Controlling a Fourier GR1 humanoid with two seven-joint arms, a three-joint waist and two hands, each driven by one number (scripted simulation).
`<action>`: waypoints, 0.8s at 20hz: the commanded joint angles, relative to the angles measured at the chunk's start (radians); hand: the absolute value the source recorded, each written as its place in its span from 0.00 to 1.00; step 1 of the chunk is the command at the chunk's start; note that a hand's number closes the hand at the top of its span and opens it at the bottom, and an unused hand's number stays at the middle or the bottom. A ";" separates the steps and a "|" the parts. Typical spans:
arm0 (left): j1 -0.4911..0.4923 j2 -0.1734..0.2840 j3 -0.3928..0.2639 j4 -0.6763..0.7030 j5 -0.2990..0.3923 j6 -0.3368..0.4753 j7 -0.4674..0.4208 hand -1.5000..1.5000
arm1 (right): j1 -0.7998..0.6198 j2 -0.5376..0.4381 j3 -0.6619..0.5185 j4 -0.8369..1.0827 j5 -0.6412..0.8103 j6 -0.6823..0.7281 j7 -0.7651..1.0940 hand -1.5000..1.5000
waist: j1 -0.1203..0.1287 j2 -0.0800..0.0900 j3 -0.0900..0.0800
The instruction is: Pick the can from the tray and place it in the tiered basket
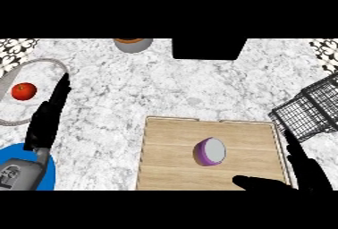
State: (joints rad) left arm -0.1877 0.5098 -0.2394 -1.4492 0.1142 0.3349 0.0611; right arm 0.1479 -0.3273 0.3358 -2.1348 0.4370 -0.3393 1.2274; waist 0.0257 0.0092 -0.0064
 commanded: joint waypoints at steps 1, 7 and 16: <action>0.009 -0.003 -0.001 -0.009 -0.004 -0.006 0.007 0.50 | -0.094 0.062 -0.002 0.053 0.010 0.081 0.259 0.00 | 0.006 -0.002 0.001; 0.027 -0.003 0.020 0.017 -0.007 -0.016 -0.031 0.50 | -0.093 0.136 0.009 0.106 0.053 0.150 0.260 0.00 | -0.012 -0.007 0.001; 0.028 -0.004 0.037 0.029 -0.014 -0.030 -0.022 0.50 | -0.142 0.286 0.049 0.194 0.234 0.265 0.260 0.00 | -0.019 -0.009 0.001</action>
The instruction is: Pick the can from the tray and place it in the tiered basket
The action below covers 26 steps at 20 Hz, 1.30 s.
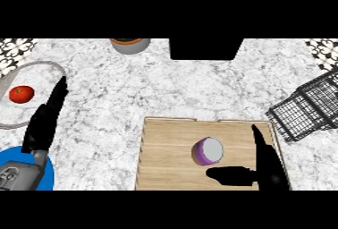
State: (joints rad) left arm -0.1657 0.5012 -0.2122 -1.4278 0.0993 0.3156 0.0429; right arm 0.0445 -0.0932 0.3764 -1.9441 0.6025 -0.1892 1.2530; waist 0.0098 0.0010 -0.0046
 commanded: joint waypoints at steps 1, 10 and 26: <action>-0.013 -0.008 0.018 0.019 0.004 -0.005 -0.013 0.50 | -0.045 0.059 -0.014 0.014 0.076 0.129 0.235 0.00 | -0.008 0.001 -0.001; 0.001 -0.013 0.018 -0.015 -0.023 0.001 0.004 0.50 | -0.053 0.092 0.004 0.066 0.163 0.160 0.234 0.00 | -0.005 -0.002 0.002; -0.009 -0.036 0.025 -0.002 -0.049 -0.016 0.006 0.50 | -0.053 0.093 0.019 0.129 0.097 0.092 0.234 0.00 | -0.007 -0.002 0.002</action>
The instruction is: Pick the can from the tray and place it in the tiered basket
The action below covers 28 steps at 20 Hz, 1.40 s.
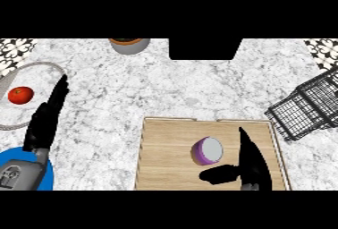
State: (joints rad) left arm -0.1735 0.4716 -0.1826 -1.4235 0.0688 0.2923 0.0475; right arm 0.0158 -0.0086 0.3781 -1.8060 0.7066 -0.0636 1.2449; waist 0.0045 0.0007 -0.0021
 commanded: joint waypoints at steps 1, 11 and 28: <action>-0.003 -0.034 -0.012 0.013 -0.012 0.007 0.008 0.50 | -0.073 0.008 0.008 0.033 -0.021 -0.053 0.242 0.00 | 0.001 0.001 0.000; 0.022 -0.023 0.010 -0.045 -0.028 -0.001 0.024 0.50 | -0.118 0.008 0.027 0.159 -0.095 -0.115 0.238 0.00 | 0.010 0.000 0.002; 0.018 -0.017 0.060 -0.040 -0.042 -0.052 0.029 0.50 | -0.267 0.007 0.079 0.305 -0.215 -0.207 0.158 1.00 | 0.011 -0.001 0.002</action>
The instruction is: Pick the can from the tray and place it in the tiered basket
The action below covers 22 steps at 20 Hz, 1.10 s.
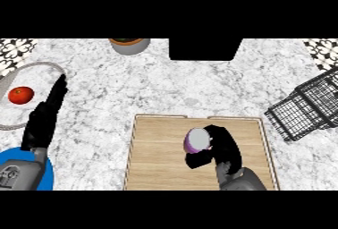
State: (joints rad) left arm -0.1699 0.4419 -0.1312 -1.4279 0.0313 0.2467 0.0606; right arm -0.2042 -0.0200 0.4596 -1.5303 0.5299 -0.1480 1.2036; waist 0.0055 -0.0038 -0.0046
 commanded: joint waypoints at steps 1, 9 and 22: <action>0.043 -0.003 0.020 0.010 0.008 -0.017 -0.046 0.50 | -0.012 0.019 -0.022 -0.080 -0.011 -0.069 0.217 1.00 | -0.005 0.001 0.004; 0.030 0.003 0.026 0.009 -0.004 -0.024 -0.025 0.50 | 0.102 -0.225 0.335 -0.265 0.041 0.224 -0.337 1.00 | 0.005 -0.018 0.005; 0.094 -0.006 0.038 -0.061 -0.013 0.003 -0.014 0.50 | 0.370 -0.683 0.050 -0.996 0.014 0.028 -0.757 1.00 | -0.041 -0.007 0.008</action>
State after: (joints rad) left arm -0.1070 0.4403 -0.0853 -1.4486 0.0248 0.2463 0.0458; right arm 0.0789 -0.5863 0.6515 -2.3255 0.5952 -0.0850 0.5174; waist -0.0427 -0.0157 0.0028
